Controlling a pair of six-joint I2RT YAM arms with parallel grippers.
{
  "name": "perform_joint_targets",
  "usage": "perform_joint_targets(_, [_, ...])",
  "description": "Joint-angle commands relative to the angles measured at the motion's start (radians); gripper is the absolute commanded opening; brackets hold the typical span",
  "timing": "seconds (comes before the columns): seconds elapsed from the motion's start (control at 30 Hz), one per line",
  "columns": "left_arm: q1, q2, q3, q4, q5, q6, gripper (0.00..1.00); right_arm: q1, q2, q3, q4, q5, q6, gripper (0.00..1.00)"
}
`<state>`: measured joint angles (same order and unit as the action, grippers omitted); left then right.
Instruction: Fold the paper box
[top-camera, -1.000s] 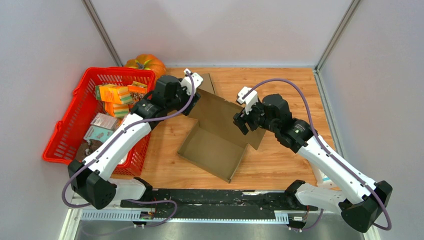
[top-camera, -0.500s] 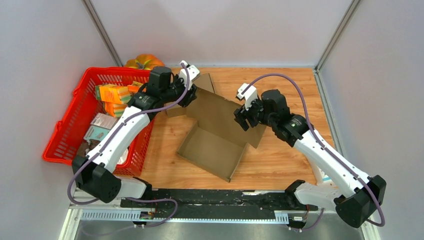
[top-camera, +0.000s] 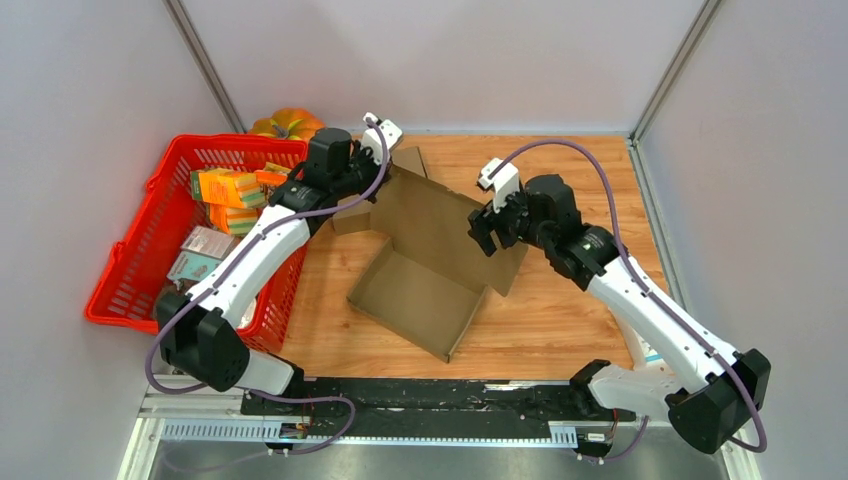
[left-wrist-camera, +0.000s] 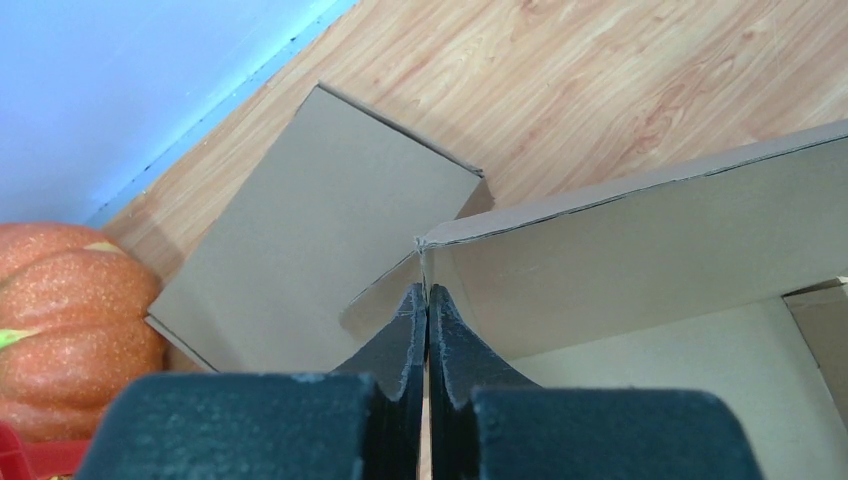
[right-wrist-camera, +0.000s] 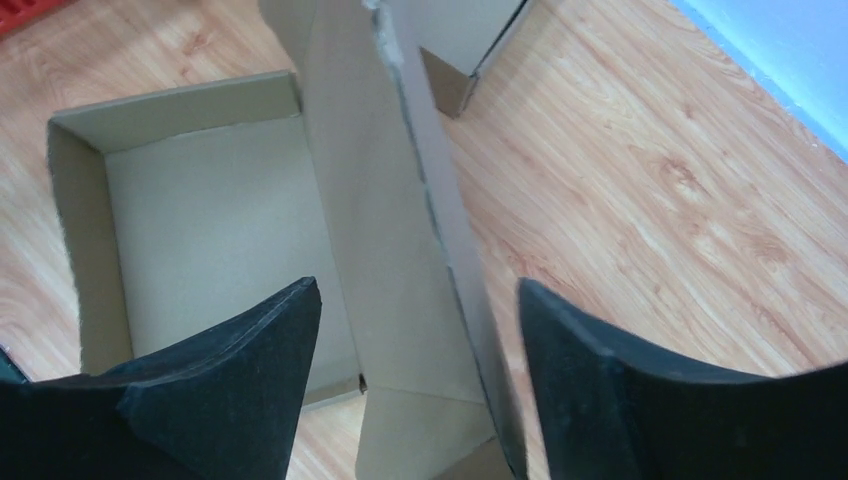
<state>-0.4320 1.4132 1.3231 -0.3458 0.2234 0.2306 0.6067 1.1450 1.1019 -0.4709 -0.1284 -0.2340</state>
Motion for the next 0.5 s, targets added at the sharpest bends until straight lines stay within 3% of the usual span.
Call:
perform_joint_targets(0.0, [-0.004, 0.007, 0.015, 0.053, -0.053, -0.092, 0.0, -0.048, 0.004, 0.062, 0.052, 0.105, 0.106, 0.83])
perform_joint_targets(0.03, [-0.002, 0.006, 0.013, 0.053, -0.086, -0.124, 0.0, -0.056, 0.009, 0.09, 0.049, 0.272, 0.181, 0.88])
perform_joint_targets(0.07, [-0.008, 0.004, 0.007, 0.051, -0.173, -0.202, 0.0, -0.065, 0.015, 0.114, 0.0, 0.359, 0.227, 1.0])
perform_joint_targets(0.13, [-0.025, 0.003, 0.01, -0.002, -0.304, -0.282, 0.0, -0.125, 0.056, 0.273, -0.148, 0.51, 0.414, 1.0])
perform_joint_targets(0.17, [-0.033, 0.003, 0.021, -0.03, -0.447, -0.38, 0.0, -0.162, 0.071, 0.336, -0.357, 0.486, 0.602, 1.0])
perform_joint_targets(0.2, [-0.039, 0.006, 0.03, -0.065, -0.496, -0.44, 0.0, -0.233, 0.082, 0.375, -0.441, 0.451, 0.663, 1.0])
perform_joint_targets(0.23, [-0.039, 0.012, 0.036, -0.128, -0.516, -0.488, 0.0, -0.26, 0.079, 0.397, -0.498, 0.406, 0.7, 1.0])
perform_joint_targets(0.3, [-0.048, 0.012, 0.034, -0.147, -0.544, -0.551, 0.0, -0.294, 0.047, 0.401, -0.56, 0.476, 0.766, 1.0])
perform_joint_targets(0.37, [-0.051, 0.0, 0.015, -0.145, -0.576, -0.588, 0.0, -0.306, -0.02, 0.356, -0.566, 0.645, 0.785, 1.0])
perform_joint_targets(0.47, [-0.059, -0.026, 0.005, -0.148, -0.593, -0.608, 0.0, -0.398, -0.102, 0.267, -0.589, 0.825, 0.978, 1.0])
